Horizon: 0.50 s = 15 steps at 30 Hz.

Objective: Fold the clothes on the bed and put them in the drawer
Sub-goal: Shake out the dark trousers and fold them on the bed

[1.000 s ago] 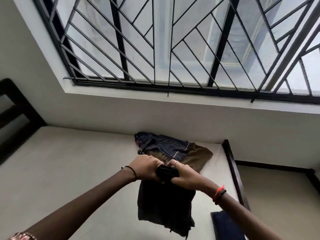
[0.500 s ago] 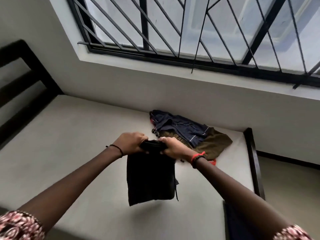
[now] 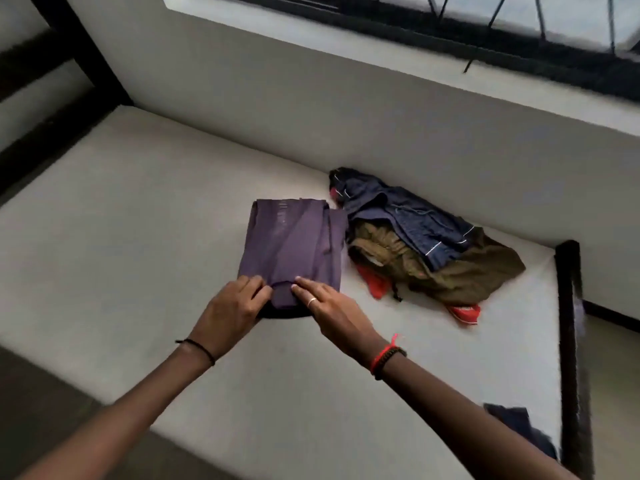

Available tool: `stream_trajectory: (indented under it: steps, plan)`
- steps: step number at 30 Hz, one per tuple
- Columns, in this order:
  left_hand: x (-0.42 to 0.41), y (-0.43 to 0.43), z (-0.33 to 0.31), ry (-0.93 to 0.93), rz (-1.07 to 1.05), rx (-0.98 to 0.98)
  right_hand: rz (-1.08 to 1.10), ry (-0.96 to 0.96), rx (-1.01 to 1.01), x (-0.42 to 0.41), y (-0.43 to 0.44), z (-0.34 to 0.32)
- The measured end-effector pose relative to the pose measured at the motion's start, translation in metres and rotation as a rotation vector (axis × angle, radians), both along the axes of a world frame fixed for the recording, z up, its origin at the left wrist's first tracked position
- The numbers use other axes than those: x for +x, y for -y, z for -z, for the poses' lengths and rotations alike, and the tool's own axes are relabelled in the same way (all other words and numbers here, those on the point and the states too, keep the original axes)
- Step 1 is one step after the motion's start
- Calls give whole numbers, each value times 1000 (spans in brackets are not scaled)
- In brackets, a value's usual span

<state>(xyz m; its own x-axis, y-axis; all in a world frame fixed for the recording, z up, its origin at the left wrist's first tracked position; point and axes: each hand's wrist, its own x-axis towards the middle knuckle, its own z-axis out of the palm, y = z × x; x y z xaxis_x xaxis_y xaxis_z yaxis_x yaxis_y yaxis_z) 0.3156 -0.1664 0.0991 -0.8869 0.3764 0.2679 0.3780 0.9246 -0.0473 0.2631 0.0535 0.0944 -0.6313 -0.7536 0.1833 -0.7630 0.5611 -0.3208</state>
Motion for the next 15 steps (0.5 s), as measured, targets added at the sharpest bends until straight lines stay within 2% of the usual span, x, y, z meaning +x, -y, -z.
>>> stream_trajectory:
  steps: [5, 7, 13, 15]
  plan:
    - [91, -19, 173, 241, -78, 14, -125, 89, 236, 85, -5, 158]
    - [130, -34, 224, 318, -127, 26, -161, 143, 297, 119, -8, 203]
    - [206, -69, 289, 326, -190, 111, -89, 272, 313, 184, -29, 260]
    - [218, -71, 297, 458, -138, 109, -50, 271, 370, 196, -35, 277]
